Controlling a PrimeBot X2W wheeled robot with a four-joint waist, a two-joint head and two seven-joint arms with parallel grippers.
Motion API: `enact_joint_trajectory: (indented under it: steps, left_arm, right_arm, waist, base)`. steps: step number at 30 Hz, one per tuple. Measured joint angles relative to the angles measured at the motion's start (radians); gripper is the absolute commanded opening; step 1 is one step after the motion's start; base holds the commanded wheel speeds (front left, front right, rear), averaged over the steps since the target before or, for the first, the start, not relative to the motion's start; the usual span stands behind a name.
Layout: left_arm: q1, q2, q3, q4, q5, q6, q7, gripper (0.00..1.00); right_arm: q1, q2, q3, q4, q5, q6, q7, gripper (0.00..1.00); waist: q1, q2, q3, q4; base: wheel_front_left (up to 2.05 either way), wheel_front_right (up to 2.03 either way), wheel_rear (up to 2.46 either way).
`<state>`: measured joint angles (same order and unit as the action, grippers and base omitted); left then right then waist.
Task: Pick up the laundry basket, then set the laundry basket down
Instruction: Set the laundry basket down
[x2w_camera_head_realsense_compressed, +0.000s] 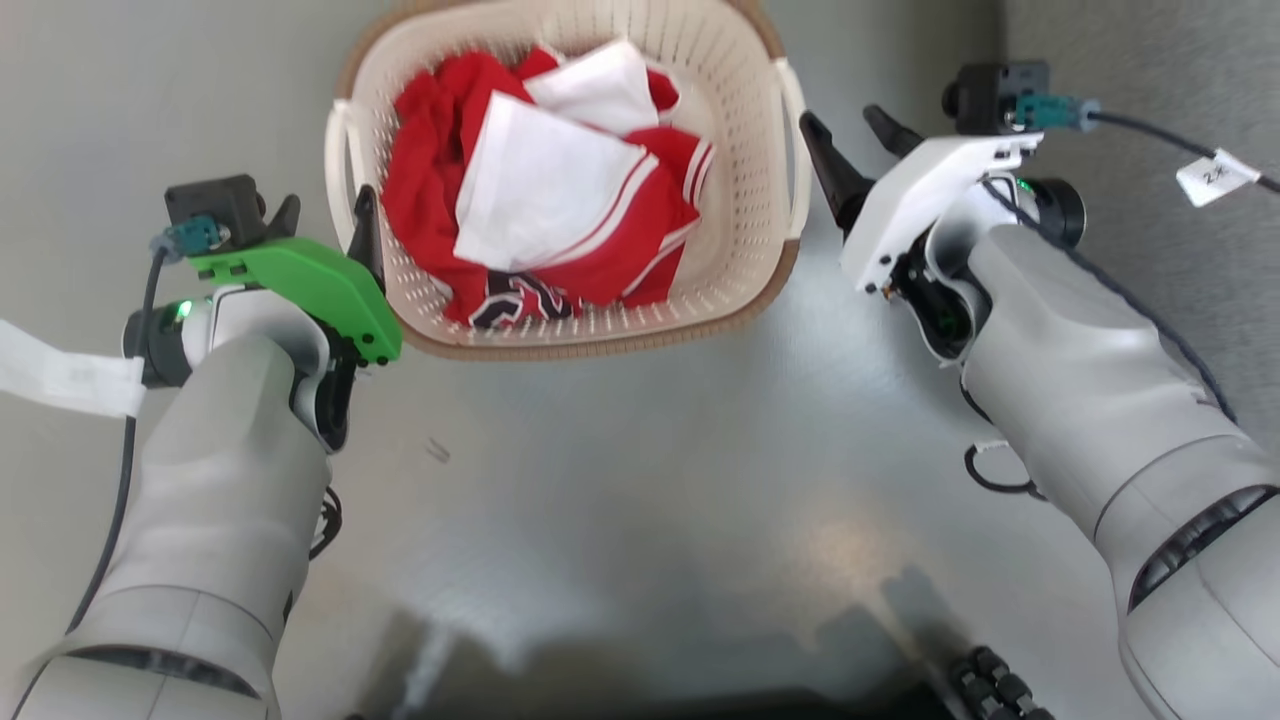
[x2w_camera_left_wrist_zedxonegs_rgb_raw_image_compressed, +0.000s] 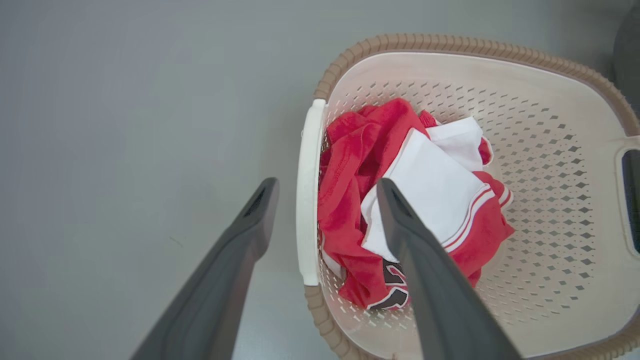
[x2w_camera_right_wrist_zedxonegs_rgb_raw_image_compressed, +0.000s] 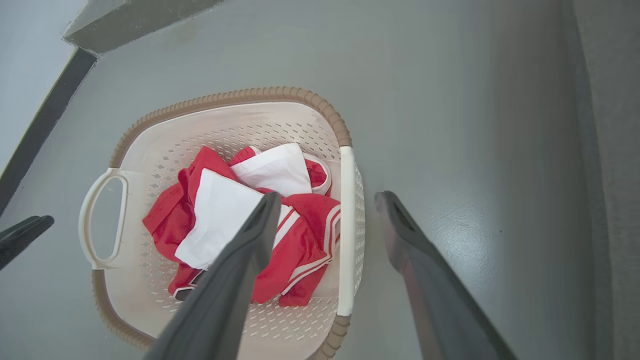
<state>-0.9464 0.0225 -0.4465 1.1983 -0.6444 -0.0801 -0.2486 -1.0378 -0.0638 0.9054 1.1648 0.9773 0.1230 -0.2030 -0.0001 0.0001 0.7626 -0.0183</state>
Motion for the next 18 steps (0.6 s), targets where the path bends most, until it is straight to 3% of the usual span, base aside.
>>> enact_joint_trajectory:
  steps: [18]
  left_arm:
    - [0.153, 0.031, 0.050, -0.147, 0.022, -0.009, -0.003, 1.00]
  right_arm:
    - [0.126, 0.002, -0.002, 0.000, -0.010, 0.000, -0.044, 1.00]
  waist:
    - [0.0000, 0.0000, -0.253, -0.012]
  base:
    - [0.00, 0.00, 0.00]
